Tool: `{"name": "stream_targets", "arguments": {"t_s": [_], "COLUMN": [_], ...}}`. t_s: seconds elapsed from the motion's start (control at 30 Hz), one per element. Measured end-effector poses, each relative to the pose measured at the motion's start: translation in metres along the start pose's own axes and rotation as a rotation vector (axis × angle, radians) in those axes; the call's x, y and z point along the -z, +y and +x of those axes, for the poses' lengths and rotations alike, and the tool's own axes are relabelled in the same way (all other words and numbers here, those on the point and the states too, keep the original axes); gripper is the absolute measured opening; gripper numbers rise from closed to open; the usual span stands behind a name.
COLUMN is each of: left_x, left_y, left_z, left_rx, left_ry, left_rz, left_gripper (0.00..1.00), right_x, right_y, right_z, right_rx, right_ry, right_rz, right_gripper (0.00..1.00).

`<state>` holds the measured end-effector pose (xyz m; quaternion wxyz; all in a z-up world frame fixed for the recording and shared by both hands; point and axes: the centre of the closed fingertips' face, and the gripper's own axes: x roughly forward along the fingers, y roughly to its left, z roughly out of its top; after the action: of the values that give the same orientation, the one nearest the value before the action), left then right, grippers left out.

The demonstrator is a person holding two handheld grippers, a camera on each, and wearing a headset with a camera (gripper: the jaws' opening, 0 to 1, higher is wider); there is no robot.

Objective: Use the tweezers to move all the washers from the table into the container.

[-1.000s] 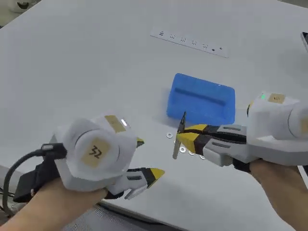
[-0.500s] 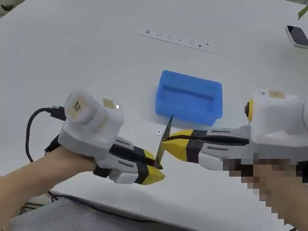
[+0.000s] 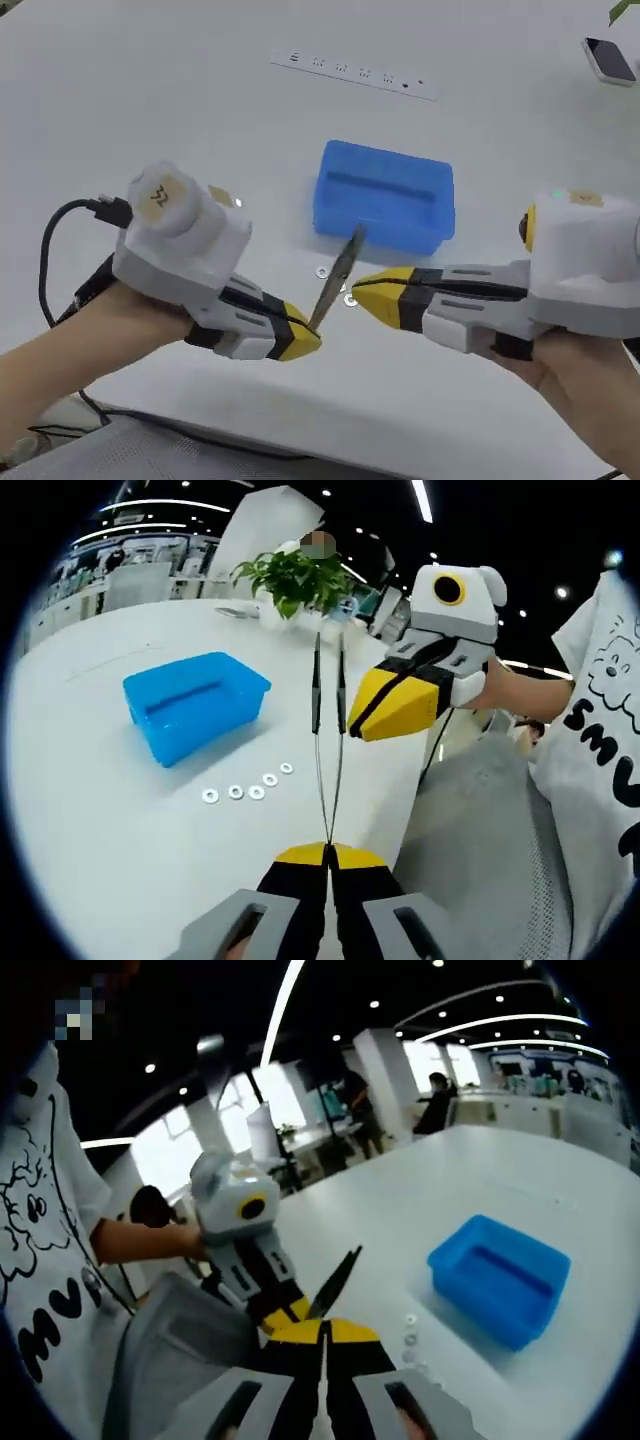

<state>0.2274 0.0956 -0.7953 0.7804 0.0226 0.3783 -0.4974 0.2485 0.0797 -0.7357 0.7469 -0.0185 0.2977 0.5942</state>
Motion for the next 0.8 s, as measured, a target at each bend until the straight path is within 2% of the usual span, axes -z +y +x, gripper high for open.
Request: {"name": "stream_targets", "arguments": {"t_s": [0.03, 0.07, 0.1, 0.13, 0.17, 0.2, 0.23, 0.27, 0.33, 0.4, 0.47, 0.53, 0.6, 0.63, 0.7, 0.73, 0.77, 0.8], "left_x": [-0.002, 0.001, 0.005, 0.009, 0.011, 0.015, 0.018, 0.02, 0.023, 0.021, 0.013, 0.012, 0.009, 0.007, 0.005, 0.004, 0.003, 0.001], "left_y": [0.003, 0.006, 0.009, 0.013, 0.015, 0.014, 0.011, 0.01, 0.009, 0.005, 0.001, -0.002, -0.004, -0.004, -0.005, -0.005, -0.006, -0.007], "left_z": [-0.002, -0.003, -0.005, -0.006, -0.005, -0.004, -0.002, 0.0, 0.001, -0.001, -0.003, -0.01, -0.012, -0.014, -0.017, -0.018, -0.018, -0.019], "left_rx": [-0.021, -0.064, -0.087, -0.136, -0.153, -0.158, -0.147, -0.149, -0.159, -0.161, -0.162, -0.169, -0.175, -0.18, -0.182, -0.181, -0.182, -0.183], "left_ry": [-0.013, 0.022, 0.053, 0.094, 0.113, 0.143, 0.151, 0.15, 0.169, 0.157, 0.116, 0.11, 0.103, 0.098, 0.092, 0.089, 0.086, 0.082], "left_rz": [0.02, 0.018, 0.046, 0.109, 0.132, 0.133, 0.125, 0.12, 0.13, 0.142, 0.138, 0.133, 0.139, 0.141, 0.143, 0.145, 0.148, 0.153], "left_gripper": [0.0, 0.0, 0.0, 0.0, 0.0, 0.0, 0.0, 0.0, 0.0, 0.0, 0.0, 0.0, 0.0, 0.0, 0.0, 0.0, 0.0, 0.0], "right_x": [0.001, 0.003, 0.003, 0.0, -0.003, -0.007, -0.009, -0.011, -0.01, -0.006, -0.001, 0.003, 0.01, 0.017, 0.03, 0.032, 0.04, 0.051], "right_y": [-0.001, -0.001, 0.001, 0.005, 0.009, 0.018, 0.023, 0.026, 0.022, 0.016, 0.013, 0.009, 0.006, 0.002, 0.0, 0.001, 0.006, 0.008], "right_z": [-0.001, -0.002, -0.003, -0.004, -0.004, -0.003, -0.002, 0.001, 0.006, 0.012, 0.015, 0.017, 0.018, 0.017, 0.016, 0.016, 0.017, 0.018], "right_rx": [0.01, 0.017, 0.02, 0.023, 0.015, -0.017, -0.025, -0.021, 0.017, 0.047, 0.047, 0.051, 0.061, 0.078, 0.073, 0.066, 0.029, 0.012], "right_ry": [0.003, 0.017, 0.02, 0.013, 0.008, 0.009, 0.012, 0.016, 0.033, 0.049, 0.05, 0.048, 0.068, 0.101, 0.154, 0.159, 0.184, 0.239], "right_rz": [-0.003, -0.017, -0.027, -0.043, -0.05, -0.054, -0.062, -0.093, -0.141, -0.155, -0.136, -0.124, -0.124, -0.145, -0.179, -0.18, -0.185, -0.188], "right_gripper": [0.0, 0.0, 0.0, 0.0, 0.0, 0.0, 0.0, 0.0, 0.0, 0.0, 0.0, 0.0, 0.0, 0.0, 0.03, 0.07, 0.11, 0.15]}}
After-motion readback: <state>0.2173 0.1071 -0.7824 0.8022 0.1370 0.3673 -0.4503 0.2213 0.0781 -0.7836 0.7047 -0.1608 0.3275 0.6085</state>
